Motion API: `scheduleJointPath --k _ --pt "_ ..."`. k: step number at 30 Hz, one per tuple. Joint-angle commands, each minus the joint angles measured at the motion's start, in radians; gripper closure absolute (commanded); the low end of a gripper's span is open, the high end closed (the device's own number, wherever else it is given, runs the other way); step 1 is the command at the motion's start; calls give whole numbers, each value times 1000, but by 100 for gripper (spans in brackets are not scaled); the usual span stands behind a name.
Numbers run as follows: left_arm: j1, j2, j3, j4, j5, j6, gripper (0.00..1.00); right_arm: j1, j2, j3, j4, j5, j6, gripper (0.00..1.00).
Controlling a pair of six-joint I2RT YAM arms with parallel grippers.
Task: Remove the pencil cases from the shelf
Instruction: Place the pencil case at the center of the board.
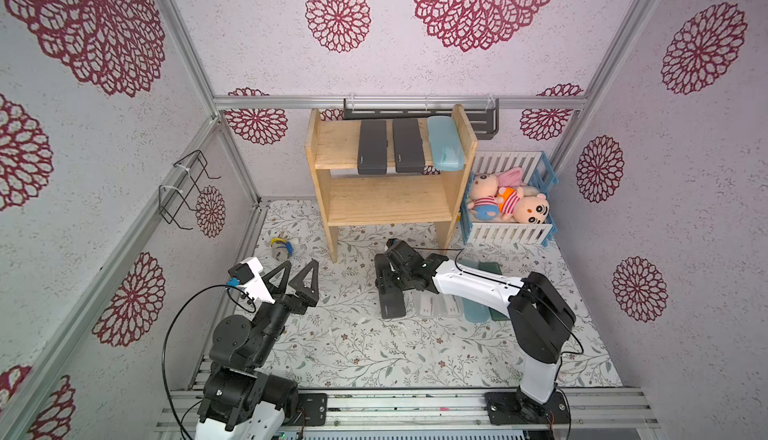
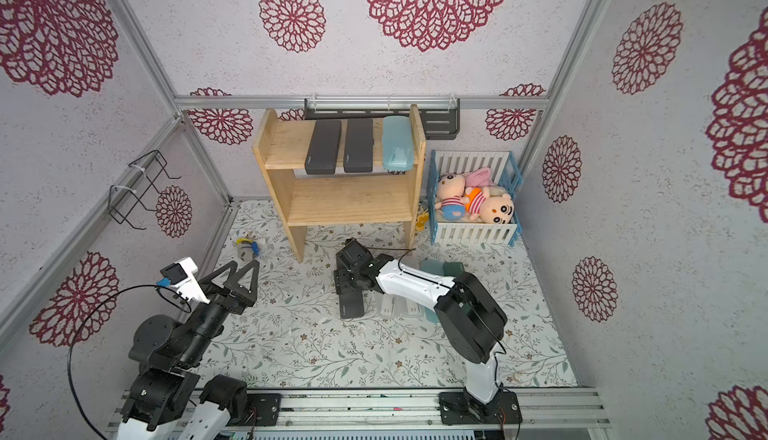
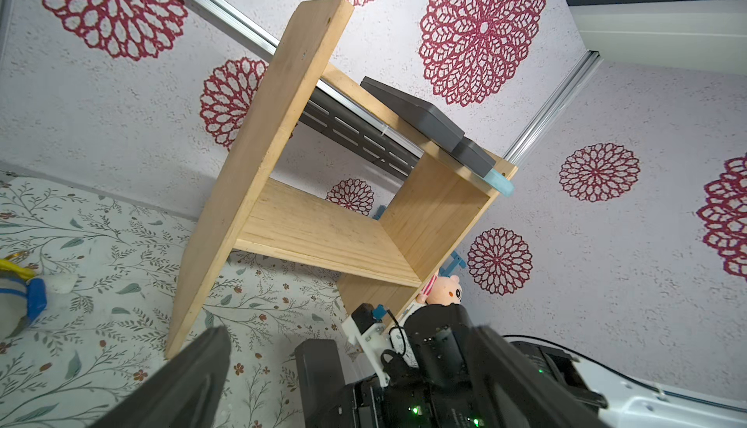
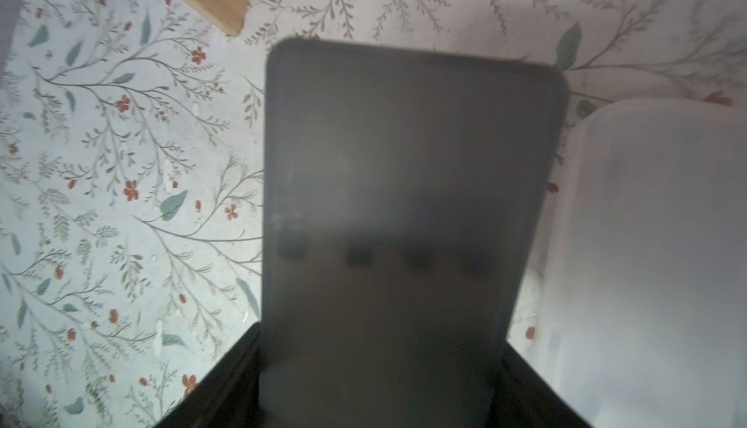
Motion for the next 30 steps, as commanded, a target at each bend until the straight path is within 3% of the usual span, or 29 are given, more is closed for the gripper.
scheduleJointPath --k 1,16,30 --pt "-1 -13 -5 -13 -2 4 3 -17 26 76 -17 9 -17 43" --pt "-1 -26 -44 -25 -33 18 3 -52 114 48 -51 69 -7 39" --pt "-1 -25 -45 -24 -23 -1 3 -75 63 -83 6 123 32 36"
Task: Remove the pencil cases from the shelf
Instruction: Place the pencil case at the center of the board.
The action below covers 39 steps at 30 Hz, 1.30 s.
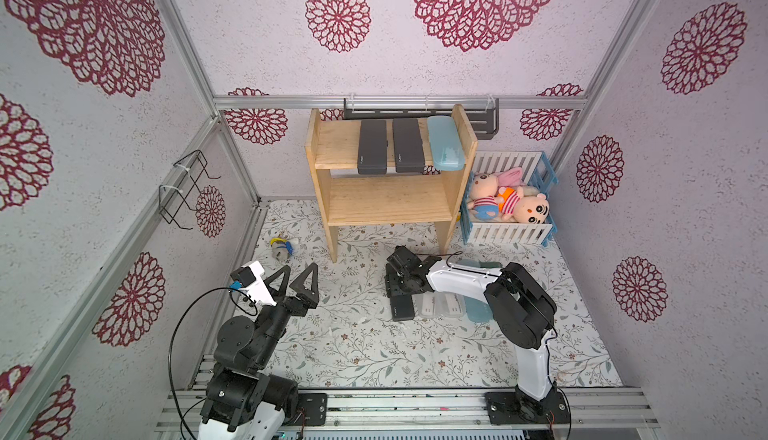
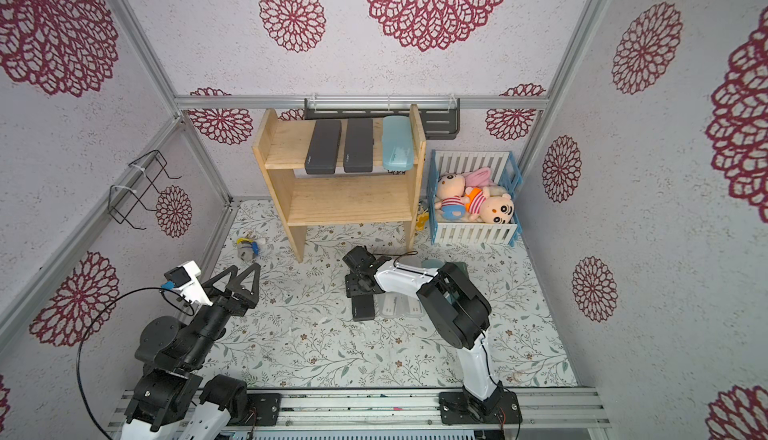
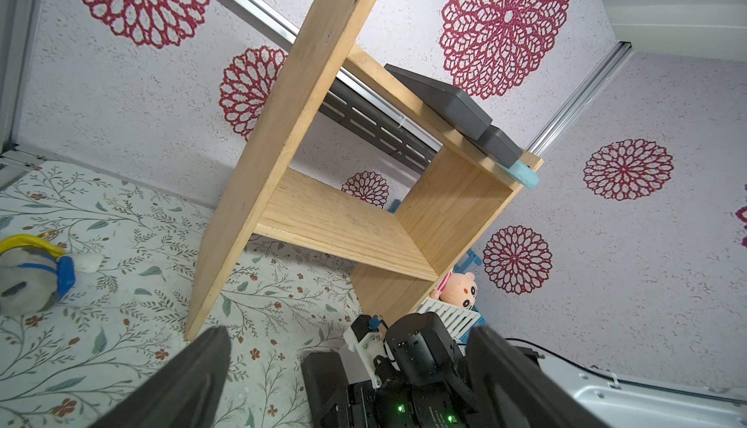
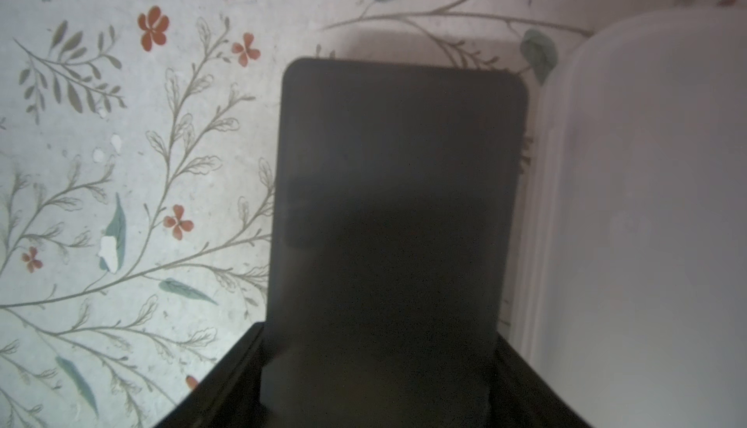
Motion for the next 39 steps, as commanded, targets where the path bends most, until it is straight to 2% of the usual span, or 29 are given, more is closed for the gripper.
scheduleJointPath --k 1,13,20,22,24,26,35,39 --pt "0 1 -4 -4 7 -2 3 -29 -34 -28 -22 60 17 36" --pt "-1 -2 5 -7 11 -9 3 -44 -54 -48 -9 62 21 32" --pt "-1 -12 4 -12 -32 -35 3 -49 -79 -90 19 62 10 29" --pt "0 -10 5 -10 -26 -38 3 -49 -93 -98 30 62 4 22" --pt "-1 -3 9 -4 -25 -45 3 -49 -103 -94 33 59 -5 9" --pt "0 4 16 -6 -34 -50 3 -49 -108 -86 32 56 -14 1" --pt "-1 74 74 45 -10 -73 0 -41 -215 -67 85 39 -34 1" --pt "0 141 138 54 32 -125 5 -28 -317 -69 100 40 -33 1"
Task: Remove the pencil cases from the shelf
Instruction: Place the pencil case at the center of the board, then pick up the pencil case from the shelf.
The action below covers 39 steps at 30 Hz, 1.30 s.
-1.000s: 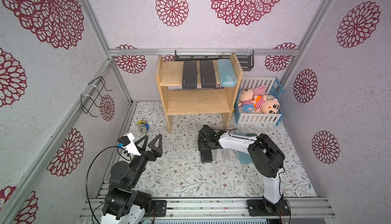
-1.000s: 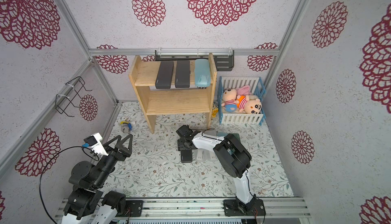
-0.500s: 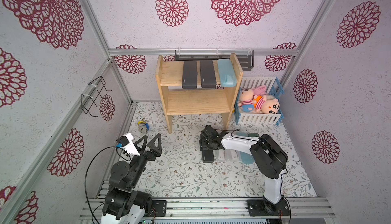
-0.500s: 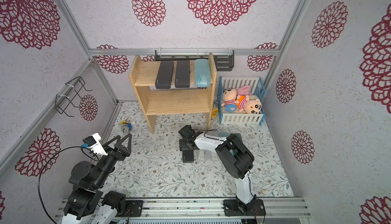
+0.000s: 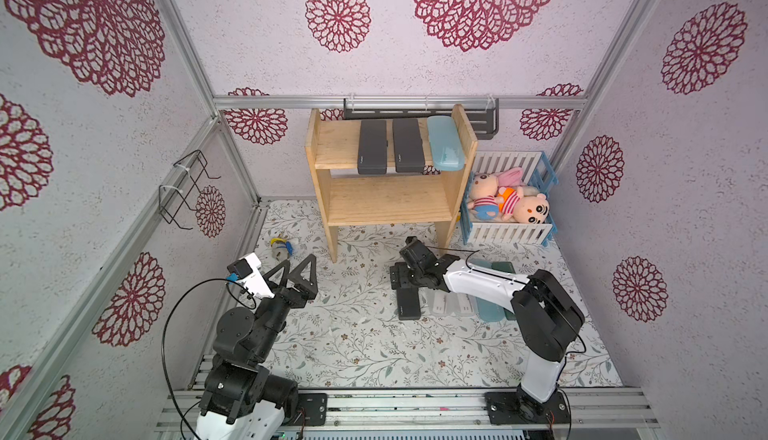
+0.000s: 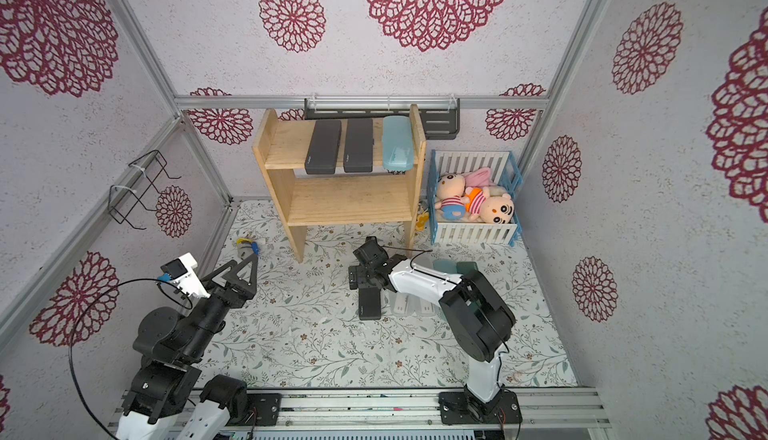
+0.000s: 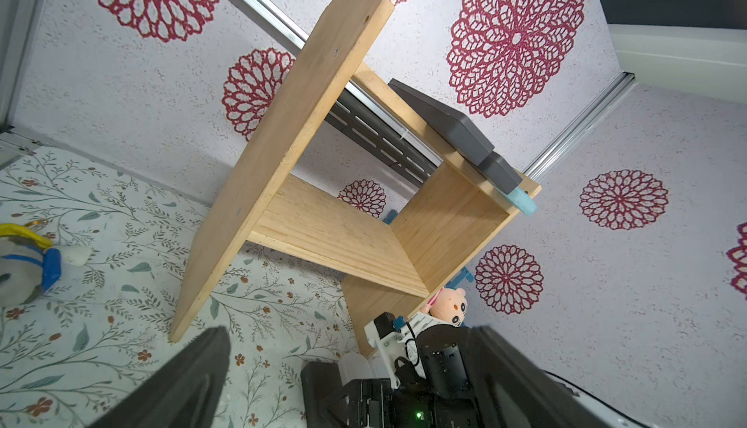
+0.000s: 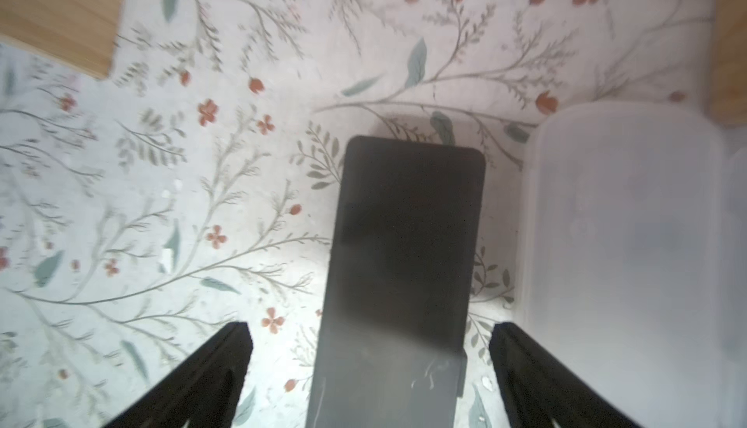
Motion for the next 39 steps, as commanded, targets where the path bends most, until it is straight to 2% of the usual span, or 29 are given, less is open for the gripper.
scheduleJointPath --k 1,5,8,14,17,24,33,39 --pt "0 46 60 45 48 -59 6 8 -135 12 51 14 -14 1" --pt "-1 96 114 50 63 -115 7 18 -251 -41 113 -23 0 1" --pt "-1 111 146 41 53 -119 8 48 -261 -67 177 -94 23 1" --pt "-1 120 202 -63 -8 -73 8 131 -117 -14 220 -102 58 1" --pt "0 116 214 -117 -43 -43 5 140 -27 27 226 -112 78 1" --pt "-1 111 206 -108 -48 -51 2 137 117 93 188 -98 96 1" --pt "-1 118 214 -141 -59 -70 2 137 183 84 154 -55 112 1" --pt "0 135 212 -95 -11 -106 1 128 184 73 132 -33 98 1"
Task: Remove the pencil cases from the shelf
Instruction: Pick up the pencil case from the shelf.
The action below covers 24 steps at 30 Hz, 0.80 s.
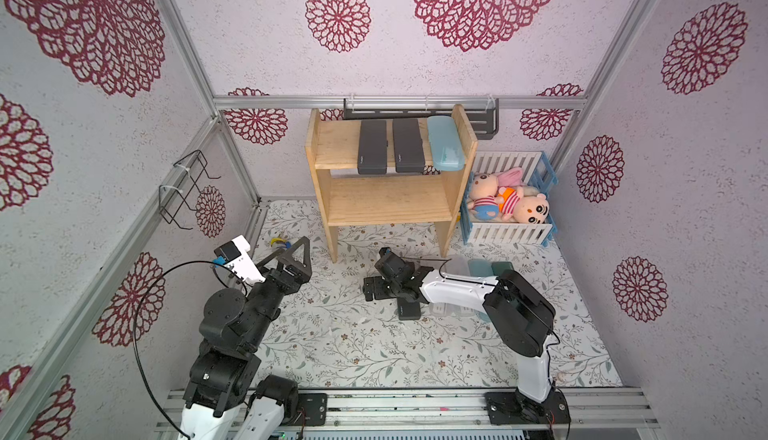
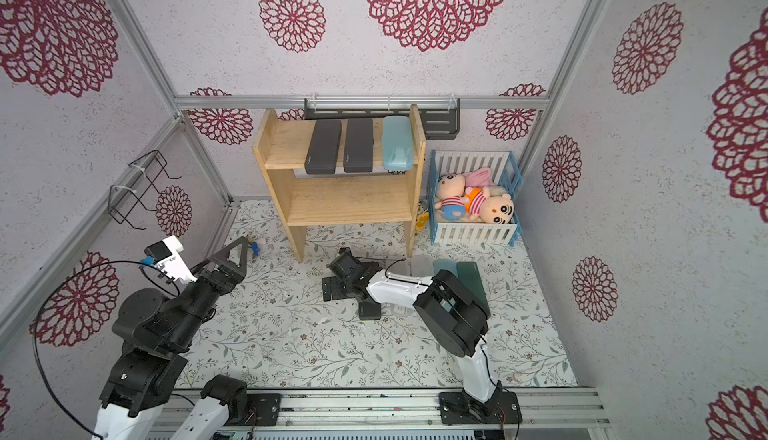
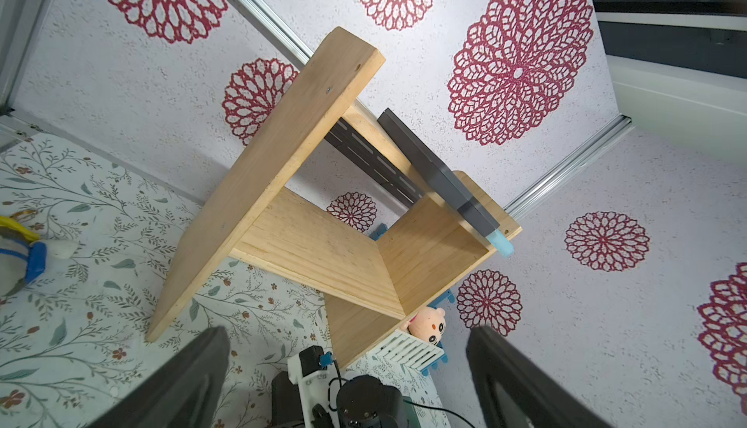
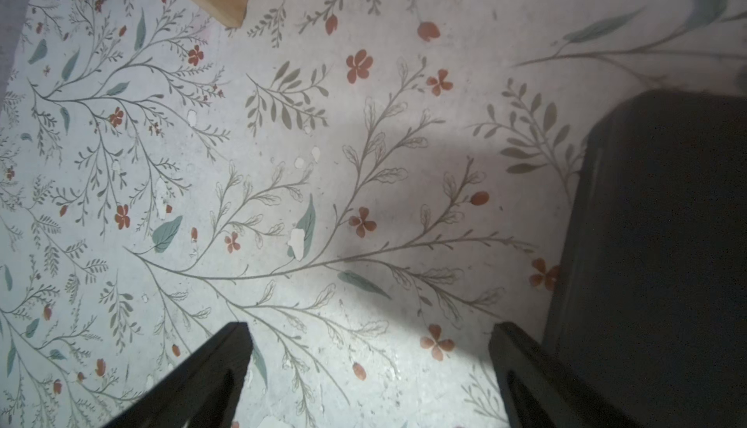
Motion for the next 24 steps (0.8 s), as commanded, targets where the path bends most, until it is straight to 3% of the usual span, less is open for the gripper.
scheduleJointPath --k 1,12,19,24 --pt "0 22 14 33 33 -22 1 -12 -9 -5 -6 38 -2 1" --pt "-1 117 25 199 167 -172 3 -29 -69 -58 21 78 -30 1" --pt "-9 226 65 396 235 -310 3 -14 -248 -103 78 116 -66 1" --pt "-68 330 140 451 215 -351 3 -14 -390 -144 65 149 -90 1"
